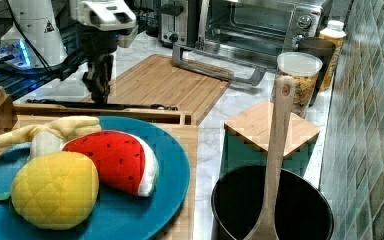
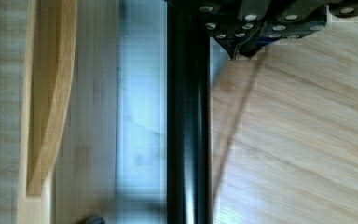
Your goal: Close the drawer.
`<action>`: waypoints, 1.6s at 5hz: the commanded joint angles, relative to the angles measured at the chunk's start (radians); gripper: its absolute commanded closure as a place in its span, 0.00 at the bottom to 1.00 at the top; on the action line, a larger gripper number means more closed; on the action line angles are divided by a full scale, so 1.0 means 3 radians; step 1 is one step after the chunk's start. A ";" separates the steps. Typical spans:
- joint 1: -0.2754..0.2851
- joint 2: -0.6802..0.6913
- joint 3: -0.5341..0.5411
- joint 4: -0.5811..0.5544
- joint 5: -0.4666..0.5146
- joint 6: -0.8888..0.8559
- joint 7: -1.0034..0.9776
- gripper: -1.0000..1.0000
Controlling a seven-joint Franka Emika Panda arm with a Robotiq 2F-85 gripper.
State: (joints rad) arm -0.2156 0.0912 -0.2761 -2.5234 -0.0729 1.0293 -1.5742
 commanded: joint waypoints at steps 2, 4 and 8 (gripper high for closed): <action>-0.0495 0.0357 -0.0353 0.0884 0.1012 0.0786 -0.0935 1.00; -0.0380 0.0402 -0.0477 0.1083 0.0796 0.0567 -0.0846 1.00; -0.0375 0.0402 -0.0482 0.1083 0.0798 0.0566 -0.0849 1.00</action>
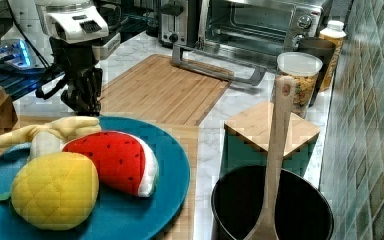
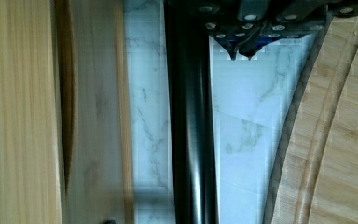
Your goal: Close the drawer.
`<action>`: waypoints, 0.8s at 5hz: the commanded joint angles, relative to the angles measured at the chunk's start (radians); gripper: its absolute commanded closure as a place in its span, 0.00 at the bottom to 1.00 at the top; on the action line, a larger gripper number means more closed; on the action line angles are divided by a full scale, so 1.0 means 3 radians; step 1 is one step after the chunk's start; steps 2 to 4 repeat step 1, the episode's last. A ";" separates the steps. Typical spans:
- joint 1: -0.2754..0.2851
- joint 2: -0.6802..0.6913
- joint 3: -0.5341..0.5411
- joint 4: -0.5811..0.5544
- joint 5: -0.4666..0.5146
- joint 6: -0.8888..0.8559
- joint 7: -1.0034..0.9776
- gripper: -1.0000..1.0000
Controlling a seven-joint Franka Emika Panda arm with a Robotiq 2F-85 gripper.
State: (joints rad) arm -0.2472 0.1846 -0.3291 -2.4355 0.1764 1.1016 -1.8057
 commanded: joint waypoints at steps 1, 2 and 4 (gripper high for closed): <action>-0.0280 0.0090 -0.0296 0.0790 -0.0038 0.0326 -0.0073 1.00; -0.0280 0.0090 -0.0296 0.0790 -0.0038 0.0326 -0.0073 1.00; -0.0280 0.0090 -0.0296 0.0790 -0.0038 0.0326 -0.0073 1.00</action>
